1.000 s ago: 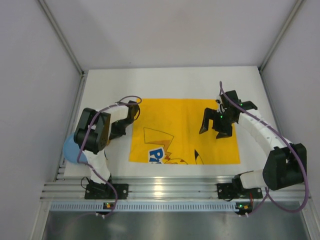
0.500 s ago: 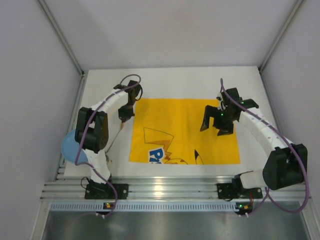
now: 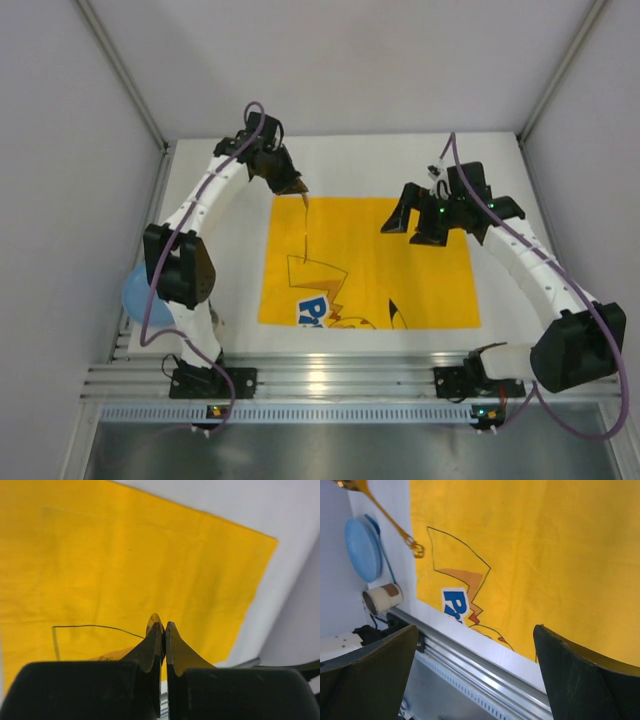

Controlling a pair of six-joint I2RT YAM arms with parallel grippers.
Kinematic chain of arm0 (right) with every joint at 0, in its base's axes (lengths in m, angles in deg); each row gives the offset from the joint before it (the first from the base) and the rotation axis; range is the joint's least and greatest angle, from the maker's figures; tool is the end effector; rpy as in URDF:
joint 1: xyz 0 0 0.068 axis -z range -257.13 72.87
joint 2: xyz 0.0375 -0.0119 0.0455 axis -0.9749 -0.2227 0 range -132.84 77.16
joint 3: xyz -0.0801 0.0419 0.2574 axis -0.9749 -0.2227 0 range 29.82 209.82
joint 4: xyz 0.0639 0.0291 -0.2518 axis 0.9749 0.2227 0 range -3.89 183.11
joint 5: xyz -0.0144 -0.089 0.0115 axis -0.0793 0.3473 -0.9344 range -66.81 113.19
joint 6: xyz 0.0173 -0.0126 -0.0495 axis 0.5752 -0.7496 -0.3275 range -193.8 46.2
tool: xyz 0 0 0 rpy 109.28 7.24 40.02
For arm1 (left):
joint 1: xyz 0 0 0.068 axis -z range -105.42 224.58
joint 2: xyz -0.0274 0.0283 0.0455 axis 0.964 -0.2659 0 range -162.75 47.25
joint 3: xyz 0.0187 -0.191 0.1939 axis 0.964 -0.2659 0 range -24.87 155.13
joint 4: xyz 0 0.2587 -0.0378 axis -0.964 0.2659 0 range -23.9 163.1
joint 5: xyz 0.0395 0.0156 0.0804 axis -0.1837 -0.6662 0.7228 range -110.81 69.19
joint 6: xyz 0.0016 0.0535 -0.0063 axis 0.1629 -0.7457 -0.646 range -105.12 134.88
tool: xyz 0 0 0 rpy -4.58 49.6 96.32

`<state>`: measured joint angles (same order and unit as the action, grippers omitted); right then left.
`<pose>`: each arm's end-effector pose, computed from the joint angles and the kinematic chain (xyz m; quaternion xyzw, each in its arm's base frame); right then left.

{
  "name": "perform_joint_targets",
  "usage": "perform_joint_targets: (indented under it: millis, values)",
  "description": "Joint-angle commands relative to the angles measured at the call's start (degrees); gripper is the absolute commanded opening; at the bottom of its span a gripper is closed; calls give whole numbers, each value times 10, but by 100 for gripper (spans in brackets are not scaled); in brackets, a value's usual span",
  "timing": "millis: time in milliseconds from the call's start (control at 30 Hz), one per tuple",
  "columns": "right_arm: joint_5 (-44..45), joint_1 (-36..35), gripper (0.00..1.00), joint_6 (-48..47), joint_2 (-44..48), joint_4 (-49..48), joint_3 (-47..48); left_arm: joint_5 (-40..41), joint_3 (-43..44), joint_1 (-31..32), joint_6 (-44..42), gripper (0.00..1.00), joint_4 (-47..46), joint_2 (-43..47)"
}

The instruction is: Set the dinner table for one person

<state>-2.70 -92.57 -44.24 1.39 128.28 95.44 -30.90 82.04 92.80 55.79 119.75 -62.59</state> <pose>0.2576 0.0874 0.3014 0.0416 0.9243 0.3163 0.2096 0.3946 -0.1364 0.3182 -0.1629 0.9404 -0.2145 0.2076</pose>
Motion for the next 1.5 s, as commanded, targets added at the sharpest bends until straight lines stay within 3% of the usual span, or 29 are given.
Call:
perform_joint_targets:
  millis: [0, 67, 233, 333, 700, 800, 833, 900, 933, 967, 1067, 1133, 1233, 1400, 1467]
  values:
    - [-35, -26, 100, 44, 32, -96, -11, -187, -61, 3, 129, 0, -184, 50]
    - [-36, -33, 100, 64, 34, -118, -23, -237, -96, 4, 167, 0, -243, 62]
    - [-35, -43, 97, 93, 40, -190, -60, -331, -174, 16, 296, 0, -512, 82]
    - [-24, -49, 94, 94, 33, -202, -66, -375, -210, 29, 363, 0, -621, 80]
    - [-1, -70, 87, 74, 20, -203, -68, -410, -203, 105, 399, 0, -665, 63]
    - [3, -74, 62, 69, 21, -203, -70, -407, -207, 121, 399, 0, -669, 60]
    - [7, -75, 41, 68, 23, -203, -71, -407, -207, 122, 398, 0, -669, 60]
    - [15, -78, 21, 65, 32, -198, -76, -409, -208, 126, 394, 0, -667, 55]
    - [22, -78, 6, 63, 36, -196, -78, -410, -209, 126, 390, 0, -656, 56]
    - [27, -78, 0, 59, 45, -188, -80, -405, -210, 125, 368, 0, -641, 56]
    - [48, -78, 0, 48, 63, -169, -89, -375, -193, 123, 279, 31, -494, 53]
    - [75, -78, 0, 33, 68, -138, -92, -333, -177, 121, 232, 67, -370, 48]
    - [124, -77, 0, 17, 73, -103, -94, -278, -164, 113, 154, 88, -272, 50]
    - [186, -68, 0, -15, 50, -42, -101, -194, -163, 84, 48, 90, -112, 85]
    - [223, -63, 0, -31, 24, -20, -99, -102, -142, 76, -4, 90, -52, 96]
